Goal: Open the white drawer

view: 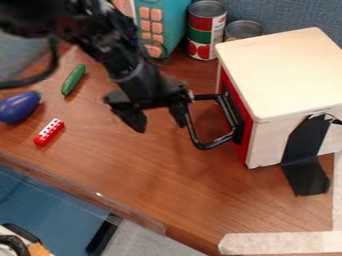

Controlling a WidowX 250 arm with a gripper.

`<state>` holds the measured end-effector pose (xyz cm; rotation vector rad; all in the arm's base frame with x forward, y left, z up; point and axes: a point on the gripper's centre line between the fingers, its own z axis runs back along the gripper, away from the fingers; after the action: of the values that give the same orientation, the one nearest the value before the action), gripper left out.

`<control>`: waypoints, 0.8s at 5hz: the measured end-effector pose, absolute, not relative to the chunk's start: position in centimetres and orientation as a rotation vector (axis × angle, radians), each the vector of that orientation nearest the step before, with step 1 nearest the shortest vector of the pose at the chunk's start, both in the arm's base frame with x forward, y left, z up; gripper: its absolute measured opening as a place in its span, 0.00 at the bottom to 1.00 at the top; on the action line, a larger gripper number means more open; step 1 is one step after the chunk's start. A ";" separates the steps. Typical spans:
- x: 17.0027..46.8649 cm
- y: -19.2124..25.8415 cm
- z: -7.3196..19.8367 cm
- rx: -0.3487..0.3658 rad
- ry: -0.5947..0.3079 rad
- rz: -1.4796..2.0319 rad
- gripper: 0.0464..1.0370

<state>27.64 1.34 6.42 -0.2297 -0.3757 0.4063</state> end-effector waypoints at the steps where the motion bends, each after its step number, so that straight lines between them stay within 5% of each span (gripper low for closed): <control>1: 28.8 0.2 5.7 -0.245 -0.375 0.439 0.96; 4: 30.5 -0.5 3.6 -0.256 -0.352 0.513 0.95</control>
<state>30.54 -0.51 3.59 -0.2564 -0.3525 0.5132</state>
